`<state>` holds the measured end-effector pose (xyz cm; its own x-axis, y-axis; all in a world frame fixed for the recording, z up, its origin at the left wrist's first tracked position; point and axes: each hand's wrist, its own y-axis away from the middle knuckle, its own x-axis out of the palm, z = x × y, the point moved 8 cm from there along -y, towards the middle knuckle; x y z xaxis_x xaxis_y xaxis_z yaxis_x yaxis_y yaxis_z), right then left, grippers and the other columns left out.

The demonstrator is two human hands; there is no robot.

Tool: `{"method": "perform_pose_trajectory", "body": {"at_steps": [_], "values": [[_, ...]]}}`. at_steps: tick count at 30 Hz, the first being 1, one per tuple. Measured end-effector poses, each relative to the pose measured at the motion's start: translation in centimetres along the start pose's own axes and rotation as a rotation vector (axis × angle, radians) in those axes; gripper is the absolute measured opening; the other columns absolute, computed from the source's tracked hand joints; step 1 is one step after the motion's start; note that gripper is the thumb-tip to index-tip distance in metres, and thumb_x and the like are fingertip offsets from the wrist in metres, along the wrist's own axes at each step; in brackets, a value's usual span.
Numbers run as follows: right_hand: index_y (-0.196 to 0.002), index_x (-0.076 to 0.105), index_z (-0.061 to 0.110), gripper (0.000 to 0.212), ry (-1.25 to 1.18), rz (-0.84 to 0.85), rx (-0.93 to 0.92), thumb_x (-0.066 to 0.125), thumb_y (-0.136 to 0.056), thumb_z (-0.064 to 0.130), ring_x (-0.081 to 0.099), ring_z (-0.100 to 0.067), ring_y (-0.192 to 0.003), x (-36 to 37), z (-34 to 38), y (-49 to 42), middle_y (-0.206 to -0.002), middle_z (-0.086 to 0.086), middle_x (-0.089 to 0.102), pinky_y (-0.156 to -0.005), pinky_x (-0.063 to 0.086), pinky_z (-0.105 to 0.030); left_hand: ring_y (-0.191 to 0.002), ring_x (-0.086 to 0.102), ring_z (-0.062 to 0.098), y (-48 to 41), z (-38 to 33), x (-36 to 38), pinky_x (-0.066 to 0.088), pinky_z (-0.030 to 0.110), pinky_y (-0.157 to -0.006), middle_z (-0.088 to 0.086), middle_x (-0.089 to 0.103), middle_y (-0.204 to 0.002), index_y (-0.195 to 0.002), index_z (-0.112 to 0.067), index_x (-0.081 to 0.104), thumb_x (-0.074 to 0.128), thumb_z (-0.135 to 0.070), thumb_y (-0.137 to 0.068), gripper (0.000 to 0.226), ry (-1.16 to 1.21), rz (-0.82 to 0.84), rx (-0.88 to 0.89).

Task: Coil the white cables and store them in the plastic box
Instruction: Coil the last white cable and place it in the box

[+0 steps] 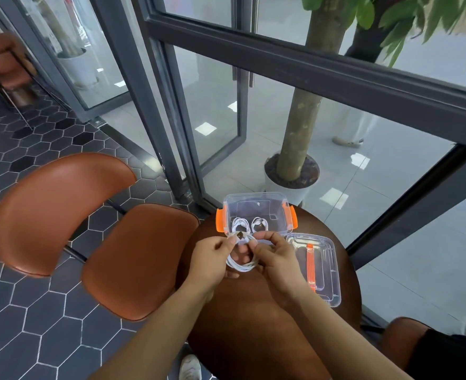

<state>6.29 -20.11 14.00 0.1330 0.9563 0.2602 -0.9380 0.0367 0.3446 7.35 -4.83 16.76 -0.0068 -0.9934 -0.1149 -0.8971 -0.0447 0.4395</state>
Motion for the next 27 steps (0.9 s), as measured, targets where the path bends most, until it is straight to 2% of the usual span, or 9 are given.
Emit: {"method": "perform_pose_trajectory", "body": {"at_steps": [3, 6, 8, 12, 16, 21, 23, 27], "values": [[-0.107, 0.063, 0.019, 0.026, 0.172, -0.039, -0.065, 0.075, -0.085, 0.028, 0.075, -0.030, -0.086, -0.2, 0.2, 0.1, -0.091, -0.015, 0.077, -0.087, 0.059, -0.051, -0.065, 0.070, 0.024, -0.1, -0.5, 0.0, 0.062, 0.038, -0.057, 0.011, 0.068, -0.074, -0.087, -0.010, 0.074, 0.058, -0.025, -0.100, 0.026, -0.154, -0.006, 0.081], [-0.110, 0.061, 0.020, 0.020, 0.308, -0.071, -0.119, 0.071, -0.093, 0.020, 0.076, -0.021, -0.083, -0.4, 0.6, 0.3, -0.087, -0.008, 0.079, -0.085, 0.061, -0.045, -0.066, 0.070, 0.030, -0.2, -1.0, 0.0, 0.063, 0.041, -0.058, 0.008, 0.068, -0.073, -0.090, -0.011, 0.074, 0.058, -0.027, -0.100, 0.024, -0.267, 0.005, 0.146], [-0.114, 0.061, 0.019, 0.021, 0.346, -0.090, -0.128, 0.069, -0.094, 0.021, 0.076, -0.017, -0.085, -0.4, 0.8, 0.5, -0.091, -0.006, 0.079, -0.085, 0.061, -0.041, -0.066, 0.071, 0.028, -0.2, -0.9, 0.0, 0.063, 0.043, -0.059, 0.005, 0.069, -0.072, -0.091, -0.015, 0.075, 0.059, -0.030, -0.099, 0.023, -0.292, 0.004, 0.153], [-0.113, 0.063, 0.019, 0.016, 0.436, -0.114, -0.168, 0.062, -0.098, 0.022, 0.074, -0.012, -0.087, -0.2, 1.2, 0.9, -0.099, -0.001, 0.076, -0.084, 0.062, -0.036, -0.079, 0.072, 0.026, 0.1, 0.1, 0.4, 0.063, 0.038, -0.060, 0.012, 0.072, -0.085, -0.096, -0.016, 0.077, 0.058, -0.025, -0.100, 0.020, -0.172, 0.048, 0.089], [-0.117, 0.063, 0.020, 0.019, 0.521, -0.145, -0.182, 0.062, -0.098, 0.023, 0.072, -0.010, -0.091, -0.6, 1.6, 1.0, -0.106, 0.003, 0.074, -0.082, 0.061, -0.028, -0.068, 0.068, 0.019, -0.1, 0.9, 0.7, 0.062, 0.036, -0.061, 0.012, 0.072, -0.088, -0.103, -0.017, 0.076, 0.058, -0.021, -0.100, 0.019, -0.189, 0.093, 0.071], [-0.111, 0.067, 0.016, 0.014, 0.417, -0.115, -0.122, 0.064, -0.097, 0.019, 0.074, -0.006, -0.079, -1.3, 1.2, 0.7, -0.095, 0.002, 0.077, -0.067, 0.058, -0.019, -0.067, 0.065, 0.017, -0.2, 1.3, 1.0, 0.063, 0.037, -0.064, 0.014, 0.074, -0.089, -0.102, -0.014, 0.075, 0.058, -0.019, -0.100, 0.018, -0.128, 0.154, 0.020], [-0.108, 0.068, 0.016, 0.012, 0.417, -0.108, -0.121, 0.064, -0.097, 0.019, 0.075, -0.008, -0.079, -1.5, 1.1, 0.7, -0.095, 0.002, 0.077, -0.069, 0.059, -0.021, -0.068, 0.064, 0.018, -0.1, 1.4, 1.2, 0.063, 0.036, -0.064, 0.020, 0.073, -0.094, -0.104, -0.013, 0.075, 0.058, -0.019, -0.100, 0.018, -0.111, 0.164, 0.005], [-0.104, 0.071, 0.015, 0.012, 0.432, -0.101, -0.136, 0.068, -0.095, 0.022, 0.075, -0.016, -0.079, -1.8, 0.7, 0.7, -0.092, 0.001, 0.077, -0.074, 0.062, -0.033, -0.067, 0.064, 0.018, 0.2, 1.8, 1.4, 0.062, 0.035, -0.064, 0.025, 0.071, -0.097, -0.104, -0.011, 0.074, 0.058, -0.016, -0.100, 0.017, -0.111, 0.175, 0.002]]}}
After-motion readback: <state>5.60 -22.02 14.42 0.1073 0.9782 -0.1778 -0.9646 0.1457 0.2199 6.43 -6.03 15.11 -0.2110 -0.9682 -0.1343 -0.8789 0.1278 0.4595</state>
